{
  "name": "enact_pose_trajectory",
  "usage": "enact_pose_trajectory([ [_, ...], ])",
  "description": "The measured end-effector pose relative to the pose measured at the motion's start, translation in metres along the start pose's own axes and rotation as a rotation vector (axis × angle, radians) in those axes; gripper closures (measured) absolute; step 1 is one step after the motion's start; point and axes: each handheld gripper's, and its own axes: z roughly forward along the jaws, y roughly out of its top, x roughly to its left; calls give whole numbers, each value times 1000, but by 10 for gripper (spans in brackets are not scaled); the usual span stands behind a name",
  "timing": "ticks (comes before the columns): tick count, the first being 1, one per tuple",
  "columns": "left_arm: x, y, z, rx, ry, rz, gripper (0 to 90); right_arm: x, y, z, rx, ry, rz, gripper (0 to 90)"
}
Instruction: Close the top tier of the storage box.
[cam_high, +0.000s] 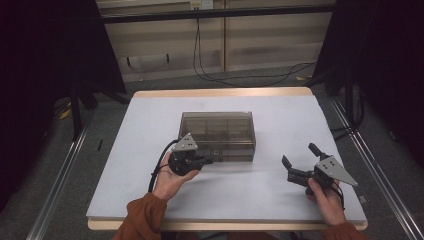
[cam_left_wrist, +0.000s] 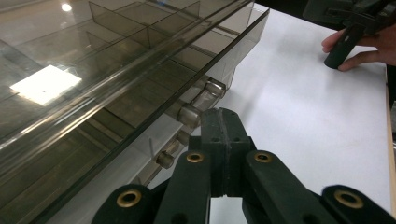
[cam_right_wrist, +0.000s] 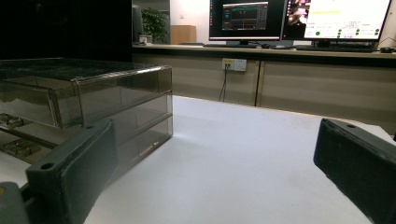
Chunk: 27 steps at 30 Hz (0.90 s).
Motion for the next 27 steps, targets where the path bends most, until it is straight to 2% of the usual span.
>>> enact_pose_trajectory([
  [27, 9, 7, 5, 7, 13, -13, 900, 0, 0, 0, 1, -2, -3, 0],
])
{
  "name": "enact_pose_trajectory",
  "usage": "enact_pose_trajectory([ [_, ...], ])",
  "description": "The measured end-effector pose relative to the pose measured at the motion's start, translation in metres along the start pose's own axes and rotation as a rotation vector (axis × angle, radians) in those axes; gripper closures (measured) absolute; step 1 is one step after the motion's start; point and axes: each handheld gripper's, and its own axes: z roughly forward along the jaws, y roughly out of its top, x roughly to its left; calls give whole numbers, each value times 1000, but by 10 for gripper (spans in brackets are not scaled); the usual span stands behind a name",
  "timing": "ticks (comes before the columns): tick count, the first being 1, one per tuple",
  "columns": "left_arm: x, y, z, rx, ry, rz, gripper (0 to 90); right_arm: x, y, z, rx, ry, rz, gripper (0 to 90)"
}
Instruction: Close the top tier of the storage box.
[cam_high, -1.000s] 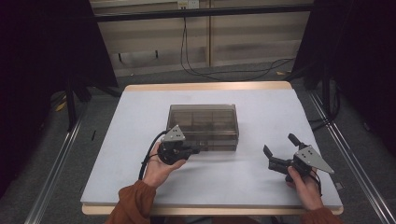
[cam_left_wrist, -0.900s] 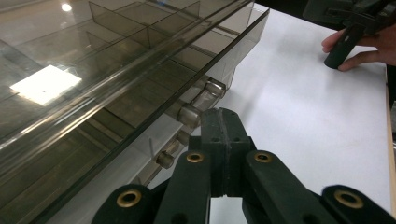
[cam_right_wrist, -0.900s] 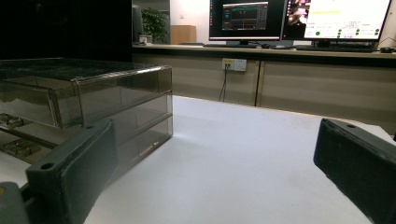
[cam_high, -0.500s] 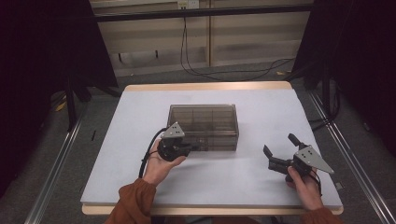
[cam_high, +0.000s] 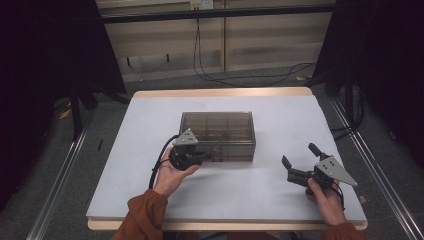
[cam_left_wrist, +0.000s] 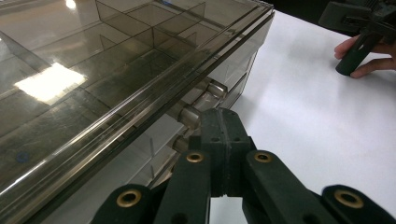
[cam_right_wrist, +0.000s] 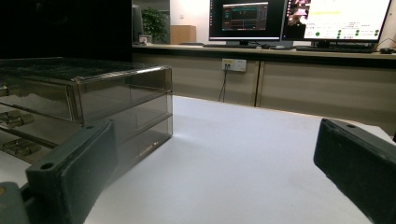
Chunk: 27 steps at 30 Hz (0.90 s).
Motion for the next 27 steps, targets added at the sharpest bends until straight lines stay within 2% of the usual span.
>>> enact_pose_trajectory([
  [15, 1, 0, 6, -2, 5, -13, 900, 0, 0, 0, 0, 0, 0, 0],
  [19, 0, 0, 6, 12, -8, -1, 887, 0, 0, 0, 0, 0, 0, 0],
  [23, -3, -1, 5, 3, -29, -2, 861, 0, 0, 0, 0, 1, 1, 0],
  [25, -5, 0, 3, 20, -30, 16, 829, 0, 0, 0, 0, 1, 0, 0],
  [27, -9, -1, 2, 16, -43, 27, 802, 0, 0, 0, 0, 1, 0, 0],
])
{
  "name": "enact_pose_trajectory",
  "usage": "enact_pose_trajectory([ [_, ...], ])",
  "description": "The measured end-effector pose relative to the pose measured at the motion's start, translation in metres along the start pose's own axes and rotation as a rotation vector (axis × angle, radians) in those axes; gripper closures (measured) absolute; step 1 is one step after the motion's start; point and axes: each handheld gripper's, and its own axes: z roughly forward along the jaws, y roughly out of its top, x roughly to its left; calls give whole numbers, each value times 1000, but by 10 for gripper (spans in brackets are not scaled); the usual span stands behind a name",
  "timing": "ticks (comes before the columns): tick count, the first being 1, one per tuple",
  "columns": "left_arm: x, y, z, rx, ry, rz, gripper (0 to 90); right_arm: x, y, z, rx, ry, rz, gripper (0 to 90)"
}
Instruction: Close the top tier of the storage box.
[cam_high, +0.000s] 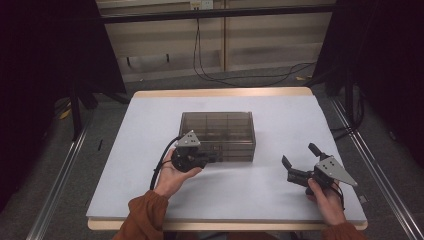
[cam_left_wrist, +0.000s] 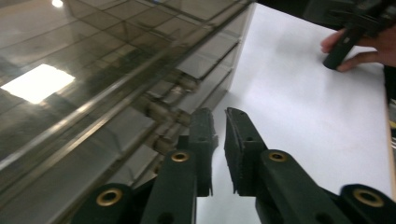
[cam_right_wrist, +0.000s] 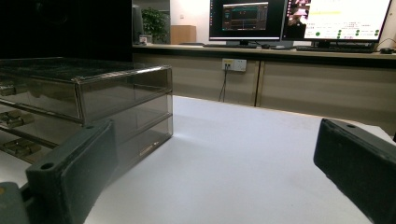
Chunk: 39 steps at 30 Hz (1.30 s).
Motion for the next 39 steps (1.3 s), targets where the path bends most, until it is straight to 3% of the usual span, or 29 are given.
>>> enact_pose_trajectory([
  [9, -9, -3, -5, 3, -20, 22, 633, 0, 0, 0, 0, -1, -1, 0],
  [18, -15, -9, -15, 1, 24, 19, 405, 0, 0, 0, 1, 1, 0, 0],
  [22, -17, -10, -22, -24, 33, 16, 273, 0, 0, 0, 0, 0, 0, 0],
  [30, -14, -15, -37, -51, 67, -46, 70, 0, 0, 0, 0, -1, 0, 0],
  [35, -13, -20, -47, -44, 115, -47, 36, 0, 0, 0, 1, 1, 0, 0],
  [39, -10, -27, -58, -45, 129, -59, 24, 0, 0, 0, 1, 2, 0, 0],
])
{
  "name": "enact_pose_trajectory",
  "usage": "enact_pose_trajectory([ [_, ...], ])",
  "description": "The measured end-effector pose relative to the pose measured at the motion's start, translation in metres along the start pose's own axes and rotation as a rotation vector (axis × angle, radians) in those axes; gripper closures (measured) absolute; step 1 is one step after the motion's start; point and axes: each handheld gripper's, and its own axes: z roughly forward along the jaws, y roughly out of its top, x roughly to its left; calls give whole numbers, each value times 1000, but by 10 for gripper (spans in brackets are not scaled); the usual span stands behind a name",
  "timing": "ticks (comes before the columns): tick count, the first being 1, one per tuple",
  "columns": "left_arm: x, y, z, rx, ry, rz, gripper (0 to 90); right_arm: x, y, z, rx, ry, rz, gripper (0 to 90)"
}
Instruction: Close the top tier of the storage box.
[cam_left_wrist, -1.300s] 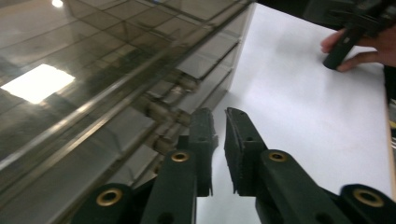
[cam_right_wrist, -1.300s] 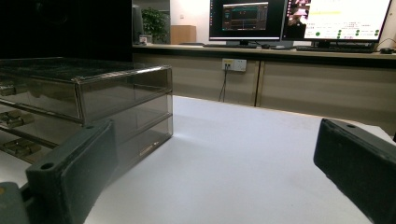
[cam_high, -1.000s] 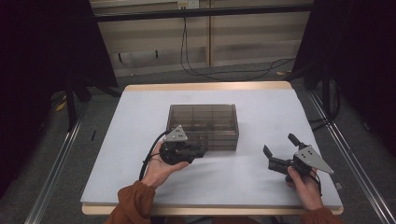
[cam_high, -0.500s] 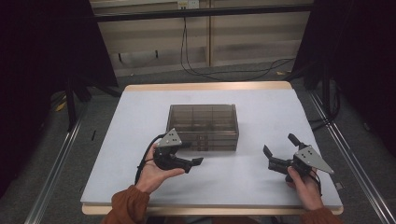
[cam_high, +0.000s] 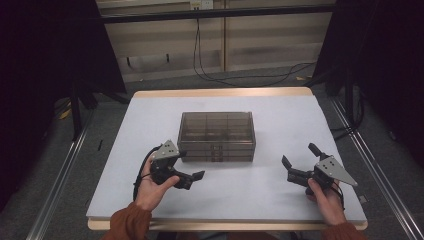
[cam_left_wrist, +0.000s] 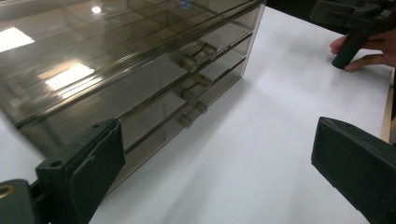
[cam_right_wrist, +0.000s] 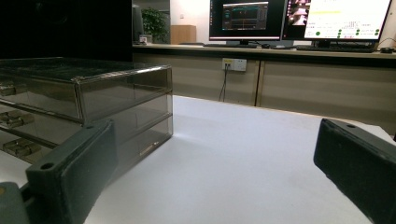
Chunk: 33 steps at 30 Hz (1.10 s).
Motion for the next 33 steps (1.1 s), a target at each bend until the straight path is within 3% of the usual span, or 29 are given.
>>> enact_pose_trajectory([
  [11, 14, -19, -26, -4, 57, -50, 24, 0, 0, 0, 4, 1, -1, 0],
  [19, 25, -32, -43, -32, 103, -52, 24, 0, 0, 0, 4, 0, -4, 0],
  [24, 36, -45, -49, -25, 142, -79, 24, 0, 0, 0, 3, -2, 0, 0],
  [33, 50, -59, -66, -61, 216, -113, 24, 0, 0, 0, 2, -2, 0, 0],
])
